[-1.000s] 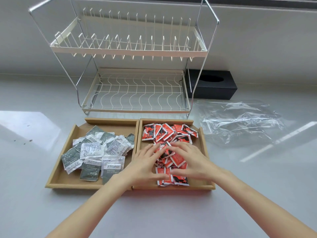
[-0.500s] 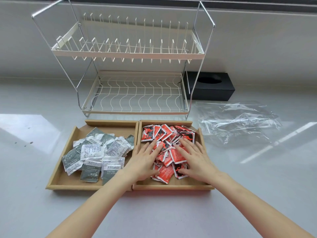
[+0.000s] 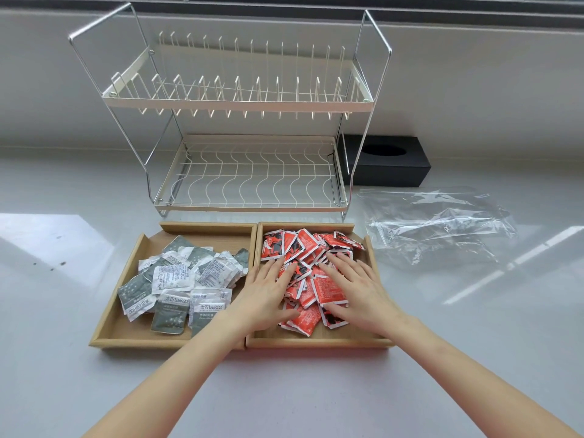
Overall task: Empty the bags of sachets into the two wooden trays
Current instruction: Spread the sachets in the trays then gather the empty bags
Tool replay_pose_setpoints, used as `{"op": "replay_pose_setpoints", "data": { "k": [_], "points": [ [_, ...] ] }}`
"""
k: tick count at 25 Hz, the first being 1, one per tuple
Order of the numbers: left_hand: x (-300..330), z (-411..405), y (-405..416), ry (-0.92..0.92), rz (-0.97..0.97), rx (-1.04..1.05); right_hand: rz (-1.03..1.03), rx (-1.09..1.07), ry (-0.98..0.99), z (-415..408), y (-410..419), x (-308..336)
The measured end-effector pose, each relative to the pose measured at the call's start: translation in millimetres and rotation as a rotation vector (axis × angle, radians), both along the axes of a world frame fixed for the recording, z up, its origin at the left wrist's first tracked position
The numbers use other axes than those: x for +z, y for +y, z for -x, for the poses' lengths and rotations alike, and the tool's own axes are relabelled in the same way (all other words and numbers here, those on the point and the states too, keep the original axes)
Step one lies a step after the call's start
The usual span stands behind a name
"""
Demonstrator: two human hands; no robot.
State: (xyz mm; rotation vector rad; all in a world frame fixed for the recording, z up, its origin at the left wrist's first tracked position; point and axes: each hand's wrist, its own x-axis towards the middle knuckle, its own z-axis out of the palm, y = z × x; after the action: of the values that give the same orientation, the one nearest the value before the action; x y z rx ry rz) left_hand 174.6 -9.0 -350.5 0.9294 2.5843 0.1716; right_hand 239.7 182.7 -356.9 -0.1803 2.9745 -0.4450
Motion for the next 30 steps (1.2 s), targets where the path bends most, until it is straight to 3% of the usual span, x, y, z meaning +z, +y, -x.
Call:
{"op": "replay_pose_setpoints", "data": {
  "k": [8,20,26,30],
  "points": [
    [15,9,6,0.001,-0.097,0.009,0.052,-0.126,-0.035,-9,-3,20],
    [62,14,66,-0.075,-0.313,-0.010,0.215,-0.369,0.122,-21,56,66],
    [73,3,127,-0.127,-0.412,0.130,0.208,-0.368,0.115,-26,124,74],
    [74,-2,170,-0.233,-0.509,0.373,0.184,-0.341,0.123,-15,172,81]
  ]
}}
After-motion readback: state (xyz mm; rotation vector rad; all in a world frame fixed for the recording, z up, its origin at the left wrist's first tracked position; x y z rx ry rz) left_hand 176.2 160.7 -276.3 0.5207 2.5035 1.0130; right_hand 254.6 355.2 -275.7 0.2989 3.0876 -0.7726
